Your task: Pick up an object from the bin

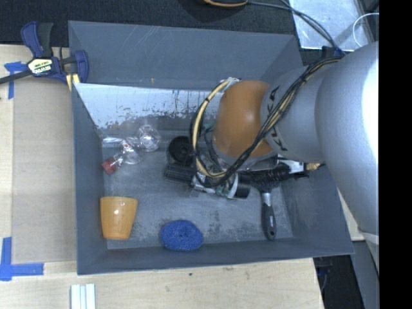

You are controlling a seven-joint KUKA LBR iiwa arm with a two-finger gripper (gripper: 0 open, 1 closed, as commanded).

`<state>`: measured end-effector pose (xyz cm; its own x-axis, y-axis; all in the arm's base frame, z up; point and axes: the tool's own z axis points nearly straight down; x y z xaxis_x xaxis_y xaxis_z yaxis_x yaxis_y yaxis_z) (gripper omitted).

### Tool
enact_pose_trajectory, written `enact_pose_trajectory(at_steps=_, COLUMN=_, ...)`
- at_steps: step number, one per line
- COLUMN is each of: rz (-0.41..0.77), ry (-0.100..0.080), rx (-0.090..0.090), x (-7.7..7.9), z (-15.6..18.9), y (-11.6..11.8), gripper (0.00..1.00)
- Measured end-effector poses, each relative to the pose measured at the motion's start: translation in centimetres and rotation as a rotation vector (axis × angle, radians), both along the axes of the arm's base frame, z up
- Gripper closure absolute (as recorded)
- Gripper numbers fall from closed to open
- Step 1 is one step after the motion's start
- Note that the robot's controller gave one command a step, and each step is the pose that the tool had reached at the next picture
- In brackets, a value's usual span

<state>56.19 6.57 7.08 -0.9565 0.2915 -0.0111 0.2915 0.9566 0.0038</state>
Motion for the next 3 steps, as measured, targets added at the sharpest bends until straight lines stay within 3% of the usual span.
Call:
enact_pose_trajectory(at_steps=2, rz=-0.001, ry=0.008, rx=-0.001, x=-0.2, z=1.4, y=-0.1, gripper=1.0)
enact_pose_trajectory(at_steps=3, rz=-0.001, ry=0.0, rx=0.0, x=0.0, z=3.5, y=-0.1, gripper=1.0)
